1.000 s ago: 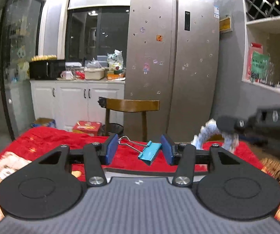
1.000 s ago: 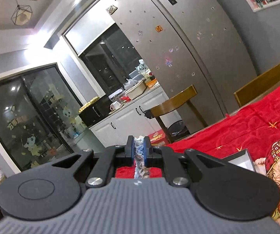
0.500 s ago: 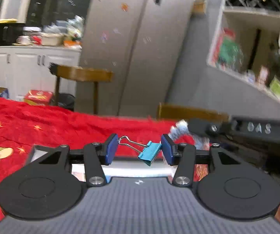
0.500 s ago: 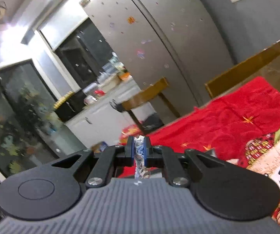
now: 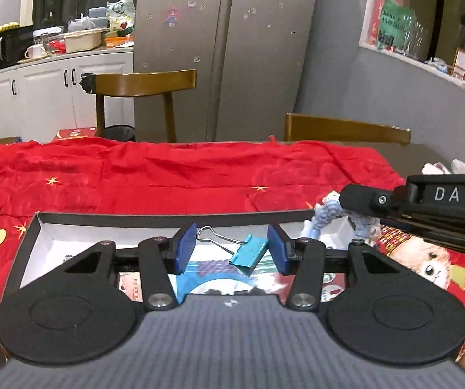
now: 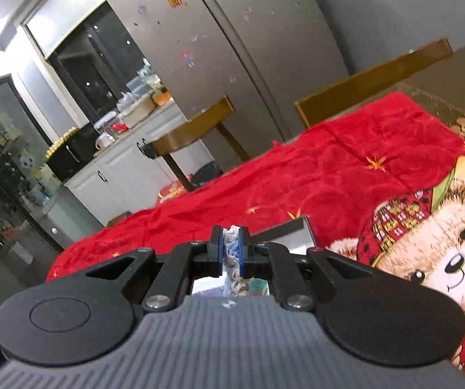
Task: Organize objects
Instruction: 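Carry the binder clip and blue ring over the black box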
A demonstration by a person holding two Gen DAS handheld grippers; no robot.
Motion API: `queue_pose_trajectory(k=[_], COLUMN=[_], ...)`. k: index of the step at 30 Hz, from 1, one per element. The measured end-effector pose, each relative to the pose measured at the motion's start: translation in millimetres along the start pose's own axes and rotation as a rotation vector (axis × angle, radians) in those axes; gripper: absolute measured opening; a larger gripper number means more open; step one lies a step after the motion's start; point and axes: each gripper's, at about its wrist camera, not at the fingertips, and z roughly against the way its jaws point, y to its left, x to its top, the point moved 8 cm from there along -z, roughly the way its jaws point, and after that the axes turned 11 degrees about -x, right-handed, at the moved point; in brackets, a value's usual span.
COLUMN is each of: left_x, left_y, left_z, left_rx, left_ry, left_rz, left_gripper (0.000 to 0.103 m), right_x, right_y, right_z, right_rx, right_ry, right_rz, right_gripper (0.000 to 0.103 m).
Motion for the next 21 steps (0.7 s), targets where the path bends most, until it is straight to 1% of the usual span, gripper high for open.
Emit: queue_pose_trajectory(k=[3,6,7,9,13,21], left_x=[-6,-11,-14,-17,-17,-20], left_y=[5,9,10,13,18,19], left_z=[-6,-14,-16,-21,-20,-23], left_rx=[0.009,0.045,0.055,0.059,0.074,0.075], left_ry=[0.027,0.061,0.085,0.110,0.117,0.140], left_rz=[0.008,0.011,0.015,0.026,0.031,0.037], left_gripper=[0.055,0.055,0.055,0.055,0.055,0.055], right_x=[-4,-7,-6,-7,-8,-10], right_y=[-4,-6,-6,-8,-8,-9], right_z=[-3,-3,-4,-5,-7,-13], right_rx=[-0.030,-0.056,-0.061,-0.072,-0.087,-0.092], right_ry=[0.048,0.049,0.048,0.050,0.059,0.079], right_rz=[0.000,0.020,0.023,0.030,0.047,0.056], right_gripper=[0.011,0.011,0.011,0.011,0.012,0.013])
